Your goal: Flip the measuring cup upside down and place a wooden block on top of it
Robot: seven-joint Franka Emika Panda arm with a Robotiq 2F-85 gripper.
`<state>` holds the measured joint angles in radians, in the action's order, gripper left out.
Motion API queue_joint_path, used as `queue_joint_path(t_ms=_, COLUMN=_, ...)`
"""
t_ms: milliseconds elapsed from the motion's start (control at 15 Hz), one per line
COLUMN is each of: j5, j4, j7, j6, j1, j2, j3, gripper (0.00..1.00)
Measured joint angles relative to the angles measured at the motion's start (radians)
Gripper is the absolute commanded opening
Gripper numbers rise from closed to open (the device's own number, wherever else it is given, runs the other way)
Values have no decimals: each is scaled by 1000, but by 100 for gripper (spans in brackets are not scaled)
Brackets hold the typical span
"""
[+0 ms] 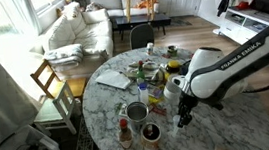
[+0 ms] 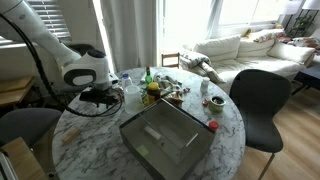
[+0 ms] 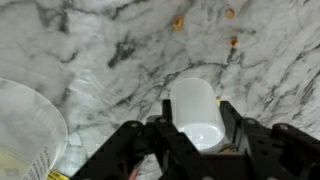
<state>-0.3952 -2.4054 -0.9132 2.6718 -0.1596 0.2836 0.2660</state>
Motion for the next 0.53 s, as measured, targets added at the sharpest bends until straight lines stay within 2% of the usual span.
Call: queue_joint_path(t_ms=533, j5=-4, j4=-1, j7=28, j6=-3, j1=10, j2=1, j3=-8, gripper=26)
